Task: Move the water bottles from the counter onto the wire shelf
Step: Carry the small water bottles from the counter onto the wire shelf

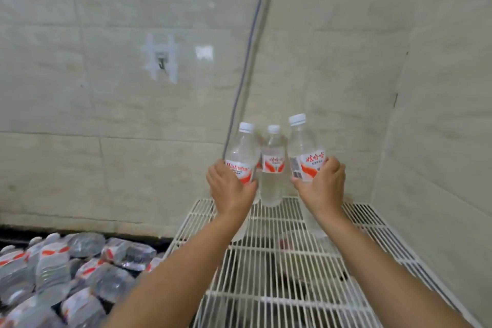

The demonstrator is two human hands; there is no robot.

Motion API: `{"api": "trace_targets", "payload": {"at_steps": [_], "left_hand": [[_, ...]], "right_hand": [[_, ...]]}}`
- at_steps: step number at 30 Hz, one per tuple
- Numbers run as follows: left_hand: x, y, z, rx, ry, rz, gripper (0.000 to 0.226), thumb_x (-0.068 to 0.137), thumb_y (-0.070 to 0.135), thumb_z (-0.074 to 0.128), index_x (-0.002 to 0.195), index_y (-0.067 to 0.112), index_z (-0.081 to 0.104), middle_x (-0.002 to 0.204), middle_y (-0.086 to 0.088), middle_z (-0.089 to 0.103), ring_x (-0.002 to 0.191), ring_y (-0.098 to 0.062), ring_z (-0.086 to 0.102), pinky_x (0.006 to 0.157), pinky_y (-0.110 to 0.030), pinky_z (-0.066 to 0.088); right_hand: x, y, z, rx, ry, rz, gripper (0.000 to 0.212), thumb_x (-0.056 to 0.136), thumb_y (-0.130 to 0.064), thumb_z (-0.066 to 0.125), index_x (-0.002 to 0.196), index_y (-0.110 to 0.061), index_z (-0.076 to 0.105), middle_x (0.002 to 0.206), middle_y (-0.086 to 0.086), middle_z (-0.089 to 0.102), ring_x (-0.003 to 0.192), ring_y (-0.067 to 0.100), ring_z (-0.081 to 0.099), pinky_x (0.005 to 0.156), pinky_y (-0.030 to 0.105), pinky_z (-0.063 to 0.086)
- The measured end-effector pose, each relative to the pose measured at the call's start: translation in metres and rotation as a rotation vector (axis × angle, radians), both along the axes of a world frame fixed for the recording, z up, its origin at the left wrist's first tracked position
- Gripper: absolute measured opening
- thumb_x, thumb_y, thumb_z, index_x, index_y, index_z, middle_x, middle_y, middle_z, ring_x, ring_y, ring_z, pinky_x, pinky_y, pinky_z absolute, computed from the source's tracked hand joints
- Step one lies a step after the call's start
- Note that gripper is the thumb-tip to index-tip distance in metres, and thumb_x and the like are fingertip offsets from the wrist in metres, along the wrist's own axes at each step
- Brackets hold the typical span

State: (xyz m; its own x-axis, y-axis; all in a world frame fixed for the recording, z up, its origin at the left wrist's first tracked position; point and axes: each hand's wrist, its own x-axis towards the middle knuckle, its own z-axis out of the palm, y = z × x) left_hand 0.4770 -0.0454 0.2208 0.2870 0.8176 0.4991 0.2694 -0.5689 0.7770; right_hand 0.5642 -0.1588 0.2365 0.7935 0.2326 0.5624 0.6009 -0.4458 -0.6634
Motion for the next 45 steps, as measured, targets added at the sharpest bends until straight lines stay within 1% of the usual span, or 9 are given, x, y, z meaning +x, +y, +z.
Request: {"api": "trace_targets", "payload": {"at_steps": [5,8,16,20,25,31,36,41,45], "left_hand": [[0.058,-0.018,-0.016,-0.085,-0.059,-0.067,0.077,0.074,0.027,0.073,0.130,-0.003,0.030,0.129,-0.017,0.037,0.121,-0.028,0.032,0.102,-0.031,0.028],[0.076,-0.019,-0.024,-0.116,-0.084,-0.079,0.079,0.073,0.027,0.074,0.131,-0.003,0.029,0.131,-0.018,0.036,0.121,-0.028,0.031,0.103,-0.031,0.027],[0.060,-0.016,-0.036,-0.153,-0.035,-0.124,0.094,0.068,0.035,0.078,0.138,0.007,0.021,0.137,-0.014,0.031,0.128,-0.027,0.027,0.108,-0.035,0.026],[0.048,0.000,-0.036,-0.177,0.013,-0.300,0.086,0.069,0.041,0.075,0.135,0.015,0.027,0.128,-0.010,0.045,0.121,-0.028,0.043,0.104,-0.045,0.038],[0.036,0.011,-0.033,-0.370,-0.020,-0.620,0.069,0.083,0.011,0.063,0.139,0.014,0.022,0.123,-0.007,0.049,0.110,-0.021,0.050,0.091,-0.032,0.043],[0.035,-0.022,-0.038,-0.196,0.043,-0.172,0.085,0.074,0.032,0.073,0.135,0.000,0.023,0.132,-0.018,0.030,0.122,-0.029,0.032,0.099,-0.034,0.035],[0.034,-0.018,-0.042,-0.152,0.073,-0.134,0.084,0.070,0.042,0.074,0.128,0.002,0.029,0.126,-0.015,0.032,0.117,-0.027,0.033,0.099,-0.036,0.035],[0.029,0.000,-0.037,-0.267,-0.135,-0.393,0.044,0.081,0.015,0.066,0.112,0.007,0.036,0.111,-0.010,0.041,0.107,-0.025,0.047,0.088,-0.035,0.044],[0.022,0.016,-0.022,-0.522,-0.158,-0.653,0.054,0.079,0.004,0.066,0.117,0.012,0.028,0.120,-0.014,0.052,0.107,-0.027,0.055,0.097,-0.043,0.044]], "right_hand": [[0.041,0.000,-0.020,0.049,0.106,0.015,0.071,0.070,-0.019,0.078,0.122,0.006,0.035,0.126,0.021,0.040,0.117,0.032,0.039,0.091,0.029,0.033],[0.055,0.004,-0.032,0.063,0.165,0.050,0.071,0.072,-0.019,0.077,0.123,0.004,0.034,0.127,0.019,0.039,0.115,0.029,0.042,0.084,0.023,0.034],[0.049,0.005,-0.037,-0.009,0.146,0.059,0.070,0.075,-0.027,0.074,0.124,-0.002,0.031,0.128,0.015,0.035,0.114,0.025,0.044,0.086,0.022,0.038],[0.040,-0.008,-0.043,0.025,0.183,0.020,0.078,0.073,-0.028,0.076,0.128,0.000,0.028,0.132,0.019,0.033,0.118,0.028,0.043,0.093,0.026,0.039],[0.034,-0.021,-0.045,0.025,0.220,-0.007,0.078,0.073,-0.027,0.076,0.126,0.002,0.027,0.130,0.020,0.034,0.116,0.030,0.046,0.089,0.024,0.038],[0.030,-0.018,-0.043,0.013,0.217,-0.010,0.079,0.072,-0.026,0.077,0.127,0.002,0.028,0.131,0.019,0.036,0.117,0.031,0.047,0.094,0.029,0.042],[0.030,-0.022,-0.040,-0.044,0.263,-0.036,0.085,0.070,-0.032,0.078,0.130,-0.002,0.027,0.133,0.018,0.037,0.117,0.032,0.047,0.093,0.037,0.045],[0.034,-0.028,-0.039,-0.024,0.281,0.035,0.085,0.072,-0.031,0.076,0.135,-0.007,0.024,0.135,0.015,0.036,0.119,0.029,0.045,0.094,0.033,0.042],[0.036,-0.030,-0.034,0.001,0.274,0.059,0.078,0.073,-0.027,0.076,0.131,-0.004,0.029,0.131,0.014,0.040,0.116,0.027,0.047,0.088,0.027,0.041]]}}
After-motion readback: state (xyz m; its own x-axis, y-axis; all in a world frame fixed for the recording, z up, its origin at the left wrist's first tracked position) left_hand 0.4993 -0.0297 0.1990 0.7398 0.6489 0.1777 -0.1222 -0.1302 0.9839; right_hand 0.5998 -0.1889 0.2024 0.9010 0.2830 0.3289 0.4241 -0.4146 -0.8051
